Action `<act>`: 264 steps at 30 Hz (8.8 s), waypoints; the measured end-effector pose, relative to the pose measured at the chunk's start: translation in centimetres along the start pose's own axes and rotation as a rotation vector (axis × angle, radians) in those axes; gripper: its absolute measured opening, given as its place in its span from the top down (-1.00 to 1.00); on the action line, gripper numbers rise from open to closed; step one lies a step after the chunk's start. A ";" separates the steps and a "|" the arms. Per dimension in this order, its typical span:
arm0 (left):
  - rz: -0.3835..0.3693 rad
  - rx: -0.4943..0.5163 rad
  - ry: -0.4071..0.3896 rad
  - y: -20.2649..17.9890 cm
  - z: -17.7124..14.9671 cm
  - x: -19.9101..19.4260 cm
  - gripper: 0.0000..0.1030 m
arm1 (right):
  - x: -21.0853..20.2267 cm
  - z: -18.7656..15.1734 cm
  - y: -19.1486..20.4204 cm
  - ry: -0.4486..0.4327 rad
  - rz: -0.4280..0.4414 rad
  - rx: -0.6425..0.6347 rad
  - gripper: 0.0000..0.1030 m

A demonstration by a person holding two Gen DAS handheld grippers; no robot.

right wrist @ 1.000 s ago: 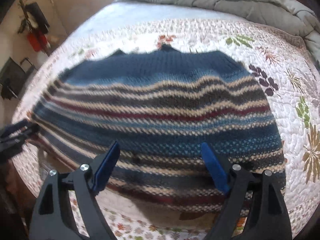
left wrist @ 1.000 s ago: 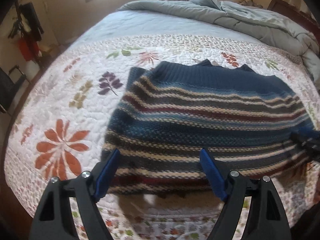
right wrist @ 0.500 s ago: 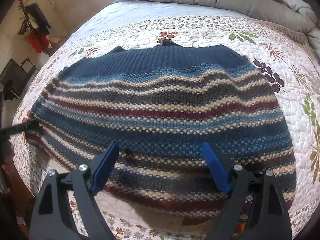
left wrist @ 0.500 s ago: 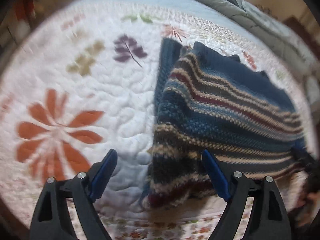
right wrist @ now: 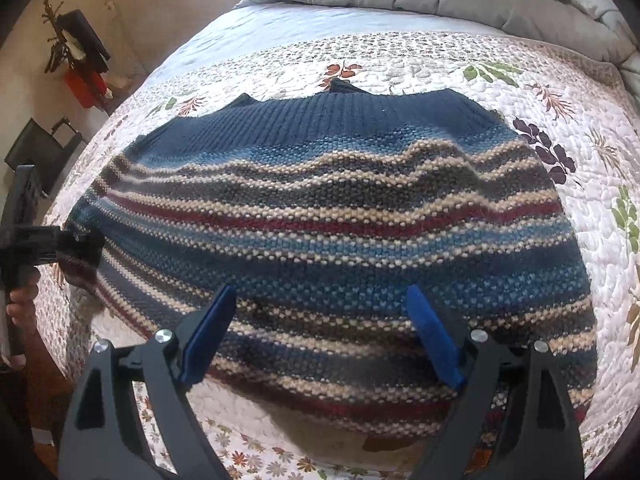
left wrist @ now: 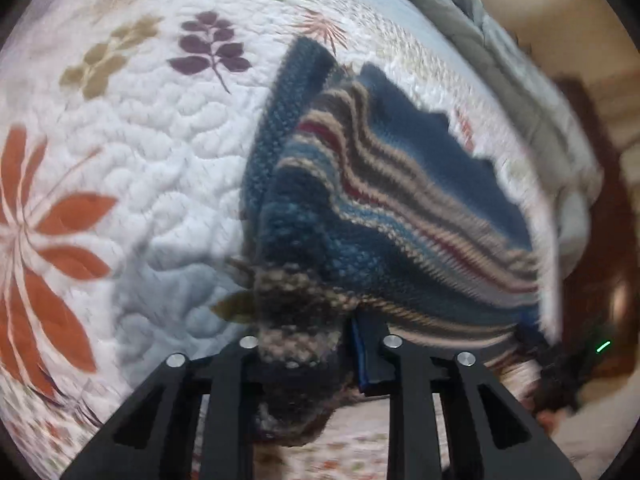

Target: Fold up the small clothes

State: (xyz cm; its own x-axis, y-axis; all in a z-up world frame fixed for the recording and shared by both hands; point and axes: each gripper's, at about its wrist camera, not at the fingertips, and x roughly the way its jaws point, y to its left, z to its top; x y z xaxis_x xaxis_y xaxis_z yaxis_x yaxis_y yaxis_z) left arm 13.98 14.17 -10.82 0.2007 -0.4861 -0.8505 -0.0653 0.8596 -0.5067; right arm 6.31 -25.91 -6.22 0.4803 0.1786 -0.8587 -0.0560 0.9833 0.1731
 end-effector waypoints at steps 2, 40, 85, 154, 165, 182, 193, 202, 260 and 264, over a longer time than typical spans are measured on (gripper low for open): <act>0.018 0.010 -0.025 -1.1 0.2 -0.8 0.59 | -0.3 0.0 -0.1 -0.003 0.009 0.003 -0.68; 0.045 0.558 -0.099 -24.1 -10.1 0.8 -0.57 | -2.3 0.1 -6.7 -0.066 -0.130 0.147 -0.73; 0.304 0.212 -0.187 -11.9 -1.3 2.1 -0.66 | -3.1 6.7 0.8 0.230 0.272 0.129 0.47; 0.123 0.350 0.098 -20.2 -8.0 10.9 -0.80 | -9.2 -2.3 -14.5 0.207 0.031 0.232 0.70; 0.025 0.417 0.142 -22.3 -9.0 10.9 -0.87 | -6.1 -3.9 -13.4 0.227 -0.060 0.210 0.50; -0.161 0.295 0.173 -22.4 -9.6 12.2 0.54 | -6.2 -5.1 -12.6 0.225 0.012 0.226 0.58; 0.030 0.330 0.141 -19.2 -8.6 11.7 0.49 | -1.7 -6.5 -8.3 0.361 0.047 0.166 0.50; 0.112 0.414 -0.006 -20.4 -6.9 5.8 -0.16 | -6.7 -4.7 -7.6 0.262 0.029 0.088 -0.18; -0.096 0.381 0.153 -24.5 0.4 14.0 -0.94 | -0.9 3.4 -12.1 0.296 0.193 0.161 -0.63; -0.140 0.370 0.212 -23.0 0.7 14.3 -0.94 | 0.3 3.1 -12.4 0.311 0.239 0.195 -0.71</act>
State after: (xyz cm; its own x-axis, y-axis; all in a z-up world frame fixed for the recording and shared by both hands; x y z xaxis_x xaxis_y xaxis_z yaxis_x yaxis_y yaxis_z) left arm 19.02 -12.40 -11.20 -0.0244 -0.5898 -0.8072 0.3104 0.7630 -0.5669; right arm 9.86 -38.17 -7.16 0.1858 0.4313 -0.8829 0.0474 0.8935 0.4465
